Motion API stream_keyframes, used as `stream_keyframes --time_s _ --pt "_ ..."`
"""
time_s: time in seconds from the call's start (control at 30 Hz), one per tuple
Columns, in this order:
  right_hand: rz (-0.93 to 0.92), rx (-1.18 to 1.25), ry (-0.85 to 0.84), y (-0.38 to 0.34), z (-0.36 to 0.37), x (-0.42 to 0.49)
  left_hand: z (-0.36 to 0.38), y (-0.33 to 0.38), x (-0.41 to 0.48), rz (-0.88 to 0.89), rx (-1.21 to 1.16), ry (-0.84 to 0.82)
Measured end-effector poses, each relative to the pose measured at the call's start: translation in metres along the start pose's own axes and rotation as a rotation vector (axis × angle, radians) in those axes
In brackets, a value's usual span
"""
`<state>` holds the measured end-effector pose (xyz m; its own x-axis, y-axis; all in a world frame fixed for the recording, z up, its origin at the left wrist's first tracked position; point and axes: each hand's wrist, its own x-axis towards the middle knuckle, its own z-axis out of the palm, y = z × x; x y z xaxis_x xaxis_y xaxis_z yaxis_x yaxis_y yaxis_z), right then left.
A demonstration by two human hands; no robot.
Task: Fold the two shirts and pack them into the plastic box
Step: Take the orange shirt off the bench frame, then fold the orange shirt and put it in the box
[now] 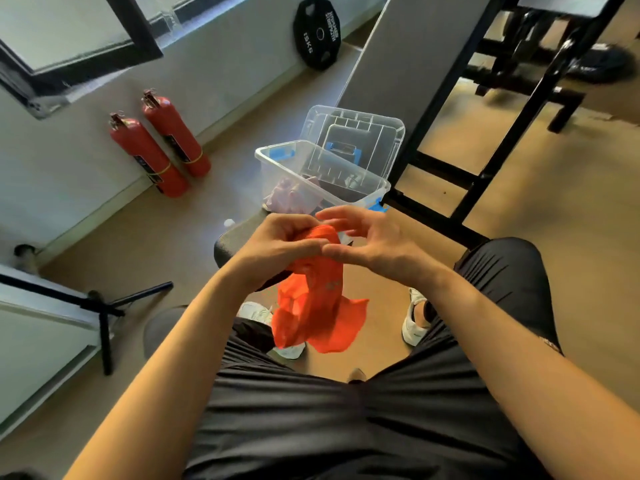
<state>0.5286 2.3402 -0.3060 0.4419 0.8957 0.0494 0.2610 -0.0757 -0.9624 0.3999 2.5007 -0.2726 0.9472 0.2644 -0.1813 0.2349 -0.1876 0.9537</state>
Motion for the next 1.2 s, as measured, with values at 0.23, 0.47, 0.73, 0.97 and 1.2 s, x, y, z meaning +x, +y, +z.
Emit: stream_keyframes --time_s 0.23,0.47,0.73,0.97,1.2 --pt "0.001 0.096 0.062 0.017 -0.005 -0.007 0.008 -0.027 0.001 -0.058 -0.477 0.12" --pt "0.032 0.298 0.129 0.02 -0.015 -0.029 0.055 -0.116 -0.001 -0.395 -0.281 0.358" --pt "0.122 0.223 0.081 0.018 -0.041 -0.055 0.097 -0.105 0.045 -0.365 -0.315 0.136" --pt "0.138 0.265 0.209 0.02 -0.069 -0.074 0.118 -0.103 0.068 -0.403 -0.037 -0.146" --pt "0.191 0.237 0.491 0.044 -0.076 -0.078 0.091 -0.132 0.025 -0.49 -0.107 -0.053"
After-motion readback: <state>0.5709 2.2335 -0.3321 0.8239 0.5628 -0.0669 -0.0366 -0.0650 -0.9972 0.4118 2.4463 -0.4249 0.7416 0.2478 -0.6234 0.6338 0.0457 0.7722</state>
